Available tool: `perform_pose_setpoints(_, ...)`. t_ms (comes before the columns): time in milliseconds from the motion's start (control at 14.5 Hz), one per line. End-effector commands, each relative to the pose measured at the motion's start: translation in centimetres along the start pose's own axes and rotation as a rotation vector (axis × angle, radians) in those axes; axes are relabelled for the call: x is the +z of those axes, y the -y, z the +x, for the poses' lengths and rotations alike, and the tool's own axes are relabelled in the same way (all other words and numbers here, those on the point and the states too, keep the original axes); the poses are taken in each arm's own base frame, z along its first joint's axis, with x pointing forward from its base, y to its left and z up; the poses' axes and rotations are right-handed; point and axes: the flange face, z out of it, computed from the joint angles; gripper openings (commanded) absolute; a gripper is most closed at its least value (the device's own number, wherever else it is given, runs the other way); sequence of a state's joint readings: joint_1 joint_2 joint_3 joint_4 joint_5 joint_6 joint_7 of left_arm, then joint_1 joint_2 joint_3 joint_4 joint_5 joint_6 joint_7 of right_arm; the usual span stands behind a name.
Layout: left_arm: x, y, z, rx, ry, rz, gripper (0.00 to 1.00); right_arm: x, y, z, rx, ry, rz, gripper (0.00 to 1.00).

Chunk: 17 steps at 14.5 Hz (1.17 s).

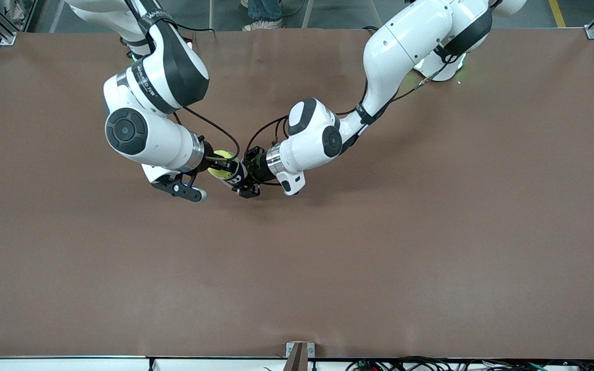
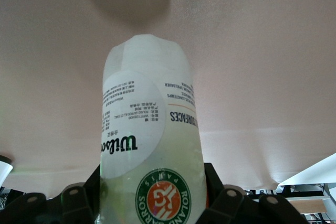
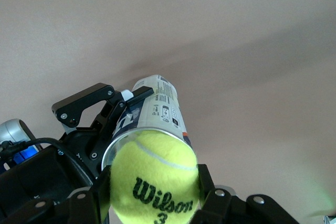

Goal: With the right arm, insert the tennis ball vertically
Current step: 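Push the ball into the can and withdraw the right gripper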

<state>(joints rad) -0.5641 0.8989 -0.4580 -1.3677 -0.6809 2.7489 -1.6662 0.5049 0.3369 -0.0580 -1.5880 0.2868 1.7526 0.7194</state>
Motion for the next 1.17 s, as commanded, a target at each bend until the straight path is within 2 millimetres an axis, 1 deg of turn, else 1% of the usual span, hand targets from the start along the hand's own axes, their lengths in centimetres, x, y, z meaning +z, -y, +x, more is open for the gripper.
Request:
perform_pose_setpoints(0, -0.2, -0.2, -0.6, 0.011, 0.023, -0.001, 0.77, -0.2, 0.5, 0.1, 0.013, 0.0, 0.007, 0.47)
perform_pose_setpoints(69, -0.2, -0.2, -0.6, 0.011, 0.023, -0.001, 0.77, -0.5, 0.6, 0.0, 0.012, -0.004, 0.011, 0.8)
perform_pose_setpoints(138, -0.2, -0.2, -0.6, 0.01, 0.023, -0.001, 0.77, -0.9, 0.7, 0.0, 0.006, -0.013, 0.012, 1.0)
perform_pose_setpoints(276, -0.2, -0.2, -0.6, 0.011, 0.023, -0.001, 0.77, -1.9, 0.6, 0.0, 0.005, -0.017, 0.02, 1.0)
perform_pose_setpoints(414, -0.2, -0.2, -0.6, 0.011, 0.023, -0.001, 0.77, -3.3, -0.4, -0.3, 0.0, 0.005, 0.002, 1.0)
perform_pose_setpoints(483, -0.1, -0.1, -0.7, 0.012, 0.024, 0.0, 0.77, -4.8, -1.2, -0.7, 0.0, 0.019, -0.01, 1.0)
perform_pose_setpoints(552, -0.2, -0.2, -0.6, 0.011, 0.023, -0.001, 0.77, -6.8, -2.7, -0.7, 0.01, 0.031, -0.014, 1.0)
perform_pose_setpoints(759, -0.1, -0.1, -0.5, 0.009, 0.022, 0.001, 0.77, -12.3, -7.2, -1.6, -0.013, 0.022, 0.013, 1.0)
perform_pose_setpoints(897, 0.2, 0.0, -0.2, 0.007, 0.019, 0.001, 0.77, -15.2, -10.4, -2.1, -0.032, 0.004, 0.011, 1.0)
perform_pose_setpoints(966, 0.4, 0.0, 0.1, 0.004, 0.017, 0.002, 0.77, -16.7, -12.4, -2.1, -0.041, -0.005, 0.009, 1.0)
perform_pose_setpoints(1103, 0.9, 0.0, 0.9, -0.001, 0.015, -0.002, 0.77, -18.7, -17.5, -1.8, -0.06, -0.016, 0.033, 1.0)
